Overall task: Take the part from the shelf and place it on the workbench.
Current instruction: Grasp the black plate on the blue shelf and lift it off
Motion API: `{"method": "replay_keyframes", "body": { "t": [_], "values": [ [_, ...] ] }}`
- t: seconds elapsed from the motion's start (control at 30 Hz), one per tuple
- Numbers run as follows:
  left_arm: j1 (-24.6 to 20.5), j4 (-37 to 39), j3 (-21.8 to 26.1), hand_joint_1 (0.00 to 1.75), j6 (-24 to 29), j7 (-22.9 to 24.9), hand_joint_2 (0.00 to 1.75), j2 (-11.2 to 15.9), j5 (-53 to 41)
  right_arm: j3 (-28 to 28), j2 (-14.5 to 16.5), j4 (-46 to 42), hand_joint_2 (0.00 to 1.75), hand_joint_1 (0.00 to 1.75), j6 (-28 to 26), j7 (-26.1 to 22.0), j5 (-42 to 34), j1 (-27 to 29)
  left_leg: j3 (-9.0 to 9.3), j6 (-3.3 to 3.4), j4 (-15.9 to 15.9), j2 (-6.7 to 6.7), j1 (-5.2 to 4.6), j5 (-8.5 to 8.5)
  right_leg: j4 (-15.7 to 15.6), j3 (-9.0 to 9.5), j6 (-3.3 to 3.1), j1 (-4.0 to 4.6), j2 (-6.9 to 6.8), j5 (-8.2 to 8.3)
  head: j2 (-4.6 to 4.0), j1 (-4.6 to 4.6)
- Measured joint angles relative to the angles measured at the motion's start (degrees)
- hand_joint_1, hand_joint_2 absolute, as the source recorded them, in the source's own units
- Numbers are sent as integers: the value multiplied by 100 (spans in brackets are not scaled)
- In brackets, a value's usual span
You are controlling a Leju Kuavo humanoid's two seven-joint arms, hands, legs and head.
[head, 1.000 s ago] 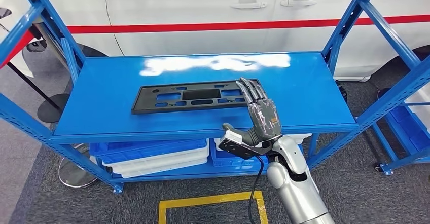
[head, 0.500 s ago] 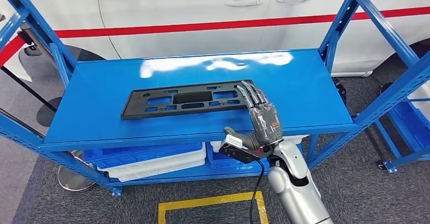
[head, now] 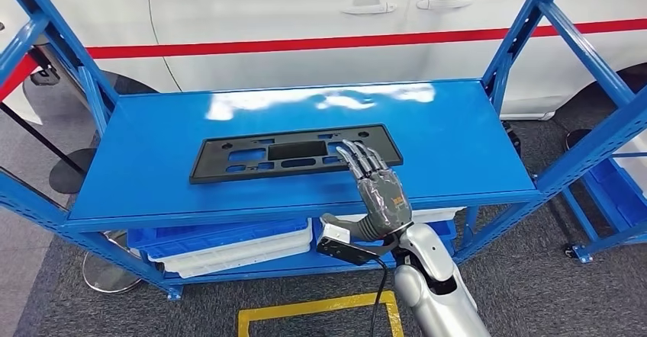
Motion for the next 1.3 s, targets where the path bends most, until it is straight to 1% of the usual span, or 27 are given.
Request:
{"method": "replay_keyframes", "body": {
  "t": [0.07,0.13,0.17,0.2,0.23,0.3,0.37,0.43,0.5,0.53,0.57,0.63,0.67,0.7,0.73,0.77,0.8,0.87,0.9,1.0,1.03,1.1,1.17,1.2,1.23,1.27,1.3],
  "values": [
    [-5,1,-8,0,0,1,0,1,-10,11,0,-34,175,0,-58,66,120,12,13,81,-45,10,9,29,456,-203,24,-7,-14,-286,0,0],
    [-10,1,-37,0,-10,8,0,2,-49,26,0,-71,175,0,-159,213,369,56,4,116,-46,11,-17,28,1228,-572,29,-6,-20,-643,0,0],
    [-7,1,-57,0,-22,21,0,1,-79,37,-1,-95,175,0,-206,303,515,99,4,124,-44,10,-32,25,1516,-715,29,-6,-20,-723,0,0],
    [-6,2,-78,0,-38,37,0,-2,-109,52,-2,-124,175,0,-253,392,659,147,7,129,-40,8,-45,22,1586,-758,21,-3,-20,-683,0,0],
    [-7,2,-93,0,-53,55,0,-4,-135,74,-4,-155,175,0,-303,475,793,192,15,132,-35,5,-57,16,1432,-692,3,2,-20,-538,0,0],
    [-24,3,-126,0,-83,84,0,-13,-182,132,-7,-204,175,0,-489,638,1077,244,30,126,-21,2,-75,-3,662,-328,-64,26,-27,-139,0,0],
    [-55,3,-178,0,-103,111,0,-23,-230,216,-6,-209,175,0,-819,830,1481,249,14,93,7,4,-99,-20,78,-62,-111,66,-45,55,0,0],
    [-85,2,-224,0,-118,132,0,-39,-257,330,1,-128,175,0,-1149,1005,1904,199,-6,39,12,10,-104,-20,-35,-32,-130,97,-44,68,0,0],
    [-108,1,-239,0,-153,110,0,-57,-243,464,40,84,175,0,-1333,1087,2102,56,-11,-25,29,11,-98,-49,-81,-17,-176,67,-35,98,0,0],
    [-119,1,-240,0,-175,81,0,-66,-218,545,81,248,175,0,-1392,1096,2118,-55,-48,-58,133,8,-94,-124,-109,-2,-205,46,-35,113,0,0],
    [-127,1,-239,0,-190,48,0,-70,-182,626,132,432,175,0,-1447,1096,2105,-173,-139,-91,345,3,-84,-252,-131,12,-228,27,-39,122,0,0],
    [-129,2,-235,0,-187,-7,0,-79,-104,786,238,846,175,0,-1569,1068,2047,-406,-465,-151,1047,-1,-43,-583,-135,17,-253,30,-42,118,0,0],
    [-119,3,-232,0,-174,-28,0,-82,-68,857,289,1055,175,0,-1621,1041,2003,-501,-630,-178,1374,0,-21,-691,-134,18,-255,31,-44,116,0,0],
    [-105,3,-226,0,-160,-46,0,-84,-35,918,338,1253,175,0,-1664,1010,1960,-588,-731,-201,1554,1,0,-708,-132,20,-255,31,-45,113,0,0],
    [-89,3,-219,0,-144,-65,0,-85,-3,981,393,1447,175,0,-1697,979,1916,-672,-729,-219,1514,2,20,-613,-127,23,-250,28,-44,108,0,0],
    [-76,3,-208,0,-127,-82,0,-85,27,1047,451,1628,175,0,-1718,953,1877,-757,-617,-233,1245,4,40,-420,-118,30,-238,21,-40,100,0,0],
    [-68,3,-196,0,-113,-98,0,-84,46,1109,508,1785,175,0,-1733,937,1848,-841,-439,-242,838,6,58,-209,-106,37,-217,14,-36,86,0,0],
    [-64,3,-179,0,-94,-122,0,-88,66,1228,614,2063,175,0,-1747,923,1810,-1006,-143,-215,186,-2,53,28,-74,28,-155,22,-28,61,0,0],
    [-63,3,-175,0,-92,-128,0,-90,69,1276,656,2180,175,0,-1750,923,1799,-1075,-90,-183,61,-9,40,40,-68,22,-122,32,-27,56,0,0],
    [-37,3,-170,0,-89,-132,0,-99,72,1389,750,2462,175,0,-1747,925,1777,-1213,-78,-58,25,-23,26,37,-72,27,-28,28,-29,43,0,0],
    [-32,3,-169,0,-90,-131,0,-104,71,1412,772,2528,175,0,-1745,926,1773,-1245,-64,-18,6,-23,31,43,3,0,0,19,-35,-13,0,0],
    [-39,3,-167,0,-92,-119,0,-110,66,1444,796,2659,175,0,-1742,933,1759,-1314,-39,47,-21,-22,36,47,488,-231,31,13,-44,-272,0,0],
    [-42,3,-165,0,-96,-101,0,-110,58,1475,805,2806,175,0,-1737,948,1736,-1359,-28,88,-20,-22,17,28,1242,-641,35,21,-46,-558,0,0],
    [-38,3,-164,0,-98,-94,0,-110,55,1487,807,2872,175,0,-1735,956,1727,-1365,-17,101,-19,-24,4,16,1480,-790,28,24,-46,-590,0,0],
    [-33,3,-164,0,-98,-90,0,-110,52,1499,808,2925,175,0,-1735,966,1720,-1370,1,109,-17,-29,-9,1,1518,-847,11,30,-47,-507,0,0],
    [-30,3,-164,0,-98,-86,0,-112,50,1513,813,2968,175,0,-1735,978,1716,-1383,27,111,-16,-35,-23,-17,1328,-791,-20,39,-46,-320,0,0],
    [-30,3,-164,0,-98,-85,0,-115,47,1524,820,3005,175,0,-1736,993,1715,-1406,60,109,-16,-41,-38,-39,969,-647,-64,57,-46,-79,0,0]
  ]
}}
